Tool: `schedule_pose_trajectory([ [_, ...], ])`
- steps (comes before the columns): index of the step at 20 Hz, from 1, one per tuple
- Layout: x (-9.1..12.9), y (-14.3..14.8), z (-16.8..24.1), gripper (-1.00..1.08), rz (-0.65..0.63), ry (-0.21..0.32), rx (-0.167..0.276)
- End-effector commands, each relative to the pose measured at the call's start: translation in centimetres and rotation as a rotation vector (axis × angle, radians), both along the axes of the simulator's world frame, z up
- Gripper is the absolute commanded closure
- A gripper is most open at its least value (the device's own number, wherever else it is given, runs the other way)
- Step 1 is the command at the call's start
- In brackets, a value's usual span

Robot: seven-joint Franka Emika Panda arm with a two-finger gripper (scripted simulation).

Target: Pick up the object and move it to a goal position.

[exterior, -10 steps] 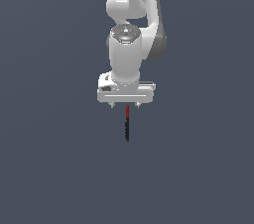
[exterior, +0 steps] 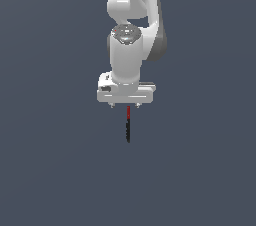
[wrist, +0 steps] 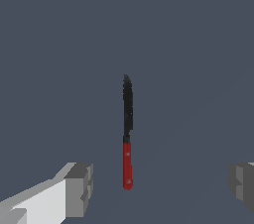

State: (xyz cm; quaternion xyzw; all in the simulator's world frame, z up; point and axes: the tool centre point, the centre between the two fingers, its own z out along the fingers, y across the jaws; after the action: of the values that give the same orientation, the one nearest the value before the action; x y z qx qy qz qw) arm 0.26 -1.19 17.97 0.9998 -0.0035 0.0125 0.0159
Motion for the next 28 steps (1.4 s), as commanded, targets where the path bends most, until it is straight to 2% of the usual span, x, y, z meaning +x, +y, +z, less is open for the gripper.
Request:
schedule_pose_trajectory([
  [1,-0.1,-0.1,0.0,-0.92,-0.006,0.003,-0.005],
  [10,-0.1,0.0,-1.2,-0.92,-0.004,0.005,0.0],
  [22,-0.9,1.0,-9.8,-0.92,-0.003,0.021,0.026],
  [28,-1.3,1.3,-12.0,-0.92,-0.004,0.024,0.031],
])
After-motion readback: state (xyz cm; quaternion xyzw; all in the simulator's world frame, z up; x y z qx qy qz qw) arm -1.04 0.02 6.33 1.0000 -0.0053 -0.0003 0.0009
